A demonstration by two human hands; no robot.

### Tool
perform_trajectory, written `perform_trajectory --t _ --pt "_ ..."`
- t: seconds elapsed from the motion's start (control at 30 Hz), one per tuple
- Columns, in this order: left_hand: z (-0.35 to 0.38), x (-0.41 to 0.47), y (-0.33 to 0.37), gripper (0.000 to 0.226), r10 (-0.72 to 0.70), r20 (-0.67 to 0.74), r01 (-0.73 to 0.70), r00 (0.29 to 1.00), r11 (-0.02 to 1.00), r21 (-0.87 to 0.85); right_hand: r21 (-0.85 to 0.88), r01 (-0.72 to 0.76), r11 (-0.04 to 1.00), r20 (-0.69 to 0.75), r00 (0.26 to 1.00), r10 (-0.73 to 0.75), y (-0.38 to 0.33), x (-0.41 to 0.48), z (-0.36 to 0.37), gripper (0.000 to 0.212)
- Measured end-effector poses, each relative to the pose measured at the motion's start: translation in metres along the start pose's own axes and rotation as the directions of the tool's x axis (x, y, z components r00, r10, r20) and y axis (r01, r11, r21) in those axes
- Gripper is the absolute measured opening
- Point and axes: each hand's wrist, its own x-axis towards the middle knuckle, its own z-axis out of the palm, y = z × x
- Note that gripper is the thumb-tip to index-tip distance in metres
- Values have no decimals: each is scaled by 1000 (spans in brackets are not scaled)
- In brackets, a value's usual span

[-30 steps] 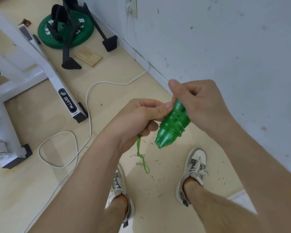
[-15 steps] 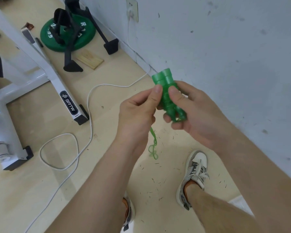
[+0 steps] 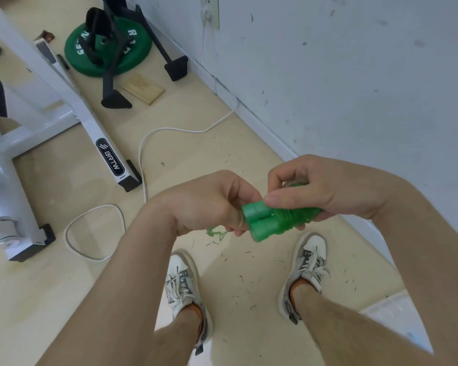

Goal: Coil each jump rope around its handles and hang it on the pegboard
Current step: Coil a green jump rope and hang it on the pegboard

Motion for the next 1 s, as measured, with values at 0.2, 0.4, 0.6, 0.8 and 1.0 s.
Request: perform_trajectory --t 0.2,0.4,0.6,0.8,1.0 --pt "2 2 0 24 -112 -65 120 992 982 143 -163 -89 983 102 989 107 -7 2 7 35" --pt "12 14 3 10 -35 -373 224 927 850 476 -502 -278 819 -58 956 289 2 20 22 38" --pt "27 22 13 17 147 -775 182 614 930 320 -435 -280 856 -489 871 37 10 34 25 38" --pt "27 26 17 19 -43 -844 -135 535 981 -136 -5 -56 998 -714 699 35 11 37 26 46" --pt "35 25 23 14 98 -875 -98 475 994 58 -20 9 1000 -827 561 -21 9 43 31 49"
